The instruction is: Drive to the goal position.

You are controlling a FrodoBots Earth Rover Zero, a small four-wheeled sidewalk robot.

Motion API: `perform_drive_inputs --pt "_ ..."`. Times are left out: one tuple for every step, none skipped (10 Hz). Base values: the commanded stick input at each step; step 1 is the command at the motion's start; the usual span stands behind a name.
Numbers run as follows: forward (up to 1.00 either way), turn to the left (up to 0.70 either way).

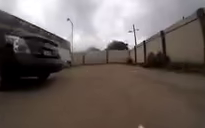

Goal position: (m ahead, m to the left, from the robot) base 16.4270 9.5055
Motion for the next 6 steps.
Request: perform_drive_inputs --pt "0.5 0.0" --pt "0.5 0.0" --pt "0.5 0.0" --pt "0.5 0.0" --pt "0.5 0.0" --pt "0.5 0.0"
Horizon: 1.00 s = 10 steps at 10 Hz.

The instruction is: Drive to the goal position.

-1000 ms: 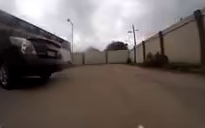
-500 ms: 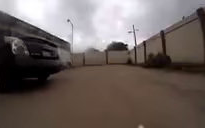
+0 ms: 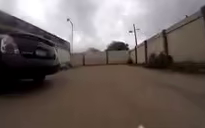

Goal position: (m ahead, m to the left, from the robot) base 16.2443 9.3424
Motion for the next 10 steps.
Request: perform_drive_inputs --pt "0.5 0.0" --pt "0.5 0.0" --pt "0.5 0.0" --pt "0.5 0.0" --pt "0.5 0.0" --pt "0.5 0.0" --pt "0.5 0.0" --pt "0.5 0.0" --pt "0.5 0.0" --pt "0.5 0.0"
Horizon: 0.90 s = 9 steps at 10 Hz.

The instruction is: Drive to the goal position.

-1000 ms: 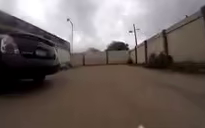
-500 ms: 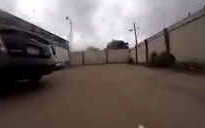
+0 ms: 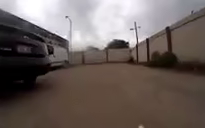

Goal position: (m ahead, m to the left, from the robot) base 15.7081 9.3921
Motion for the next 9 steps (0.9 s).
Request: perform_drive_inputs --pt "0.5 0.0" --pt "0.5 0.0" --pt "0.5 0.0" --pt "0.5 0.0" --pt "0.5 0.0" --pt "0.5 0.0" --pt "0.5 0.0" --pt "0.5 0.0" --pt "0.5 0.0"
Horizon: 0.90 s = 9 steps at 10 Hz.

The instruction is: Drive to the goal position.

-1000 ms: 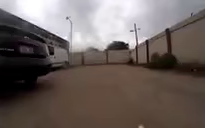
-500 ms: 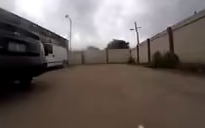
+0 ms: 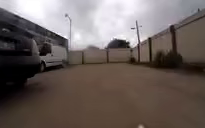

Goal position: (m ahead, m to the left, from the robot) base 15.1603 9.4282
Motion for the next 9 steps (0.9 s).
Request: perform_drive_inputs --pt "0.5 0.0" --pt "0.5 0.0" --pt "0.5 0.0" --pt "0.5 0.0" --pt "0.5 0.0" --pt "0.5 0.0" --pt "0.5 0.0" --pt "0.5 0.0" --pt "0.5 0.0"
